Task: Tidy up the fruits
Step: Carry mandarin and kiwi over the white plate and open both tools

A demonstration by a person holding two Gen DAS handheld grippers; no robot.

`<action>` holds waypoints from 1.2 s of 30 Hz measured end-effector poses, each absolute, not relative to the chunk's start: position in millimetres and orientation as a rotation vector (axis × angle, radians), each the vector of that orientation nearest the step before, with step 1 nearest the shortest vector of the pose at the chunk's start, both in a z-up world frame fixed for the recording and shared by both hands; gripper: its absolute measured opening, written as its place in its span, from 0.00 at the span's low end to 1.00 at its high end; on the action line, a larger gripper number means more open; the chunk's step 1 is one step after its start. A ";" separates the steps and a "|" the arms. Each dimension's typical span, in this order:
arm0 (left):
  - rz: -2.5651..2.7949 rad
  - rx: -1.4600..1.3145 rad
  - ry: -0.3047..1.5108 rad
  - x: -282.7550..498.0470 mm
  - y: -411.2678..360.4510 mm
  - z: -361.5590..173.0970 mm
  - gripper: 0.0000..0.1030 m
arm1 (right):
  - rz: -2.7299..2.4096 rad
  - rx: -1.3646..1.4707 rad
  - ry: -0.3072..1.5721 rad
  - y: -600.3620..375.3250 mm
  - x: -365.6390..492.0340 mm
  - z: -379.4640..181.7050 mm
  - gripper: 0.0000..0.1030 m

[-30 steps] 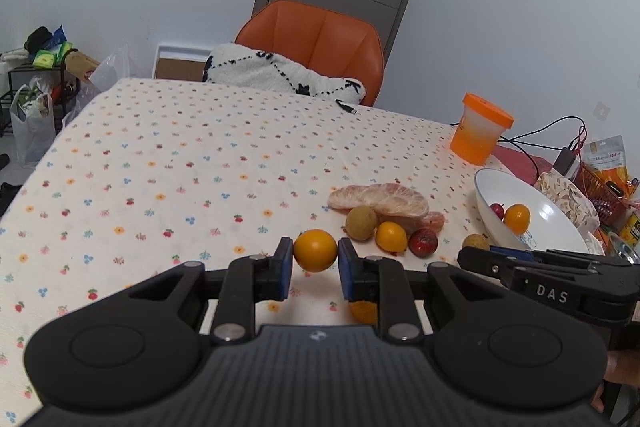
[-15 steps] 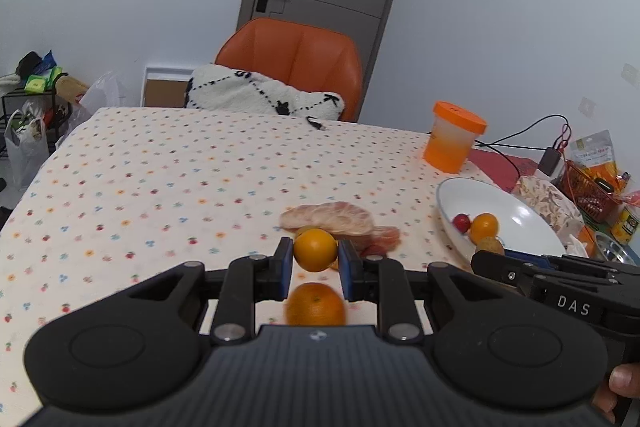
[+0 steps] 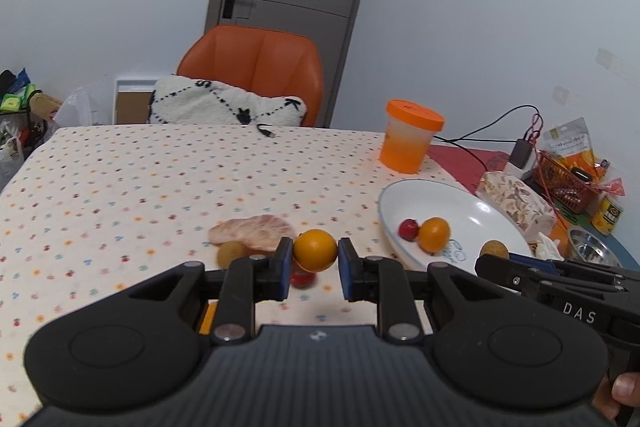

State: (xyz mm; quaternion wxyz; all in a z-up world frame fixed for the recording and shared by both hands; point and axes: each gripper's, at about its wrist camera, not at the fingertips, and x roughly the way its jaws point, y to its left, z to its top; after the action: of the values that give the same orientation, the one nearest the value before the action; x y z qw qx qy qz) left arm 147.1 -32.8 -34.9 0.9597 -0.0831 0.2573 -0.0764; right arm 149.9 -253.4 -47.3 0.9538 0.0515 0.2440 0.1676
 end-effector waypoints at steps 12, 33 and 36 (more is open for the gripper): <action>-0.219 -0.136 0.531 160.7 -74.5 -34.7 0.22 | 0.277 0.147 0.497 -292.1 150.6 -55.0 0.23; -0.317 -0.084 0.578 195.4 -136.4 -46.6 0.22 | 0.245 0.230 0.477 -328.8 159.2 -70.3 0.30; -0.324 -0.082 0.580 197.1 -141.8 -46.8 0.22 | 0.246 0.227 0.481 -330.0 156.0 -71.6 0.33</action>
State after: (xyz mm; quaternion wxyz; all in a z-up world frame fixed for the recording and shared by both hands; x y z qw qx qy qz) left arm 197.1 -141.8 -46.8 0.9445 -0.0400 0.2846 -0.1589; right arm 156.0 -330.0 -71.6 0.9574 0.1118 0.2370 0.1213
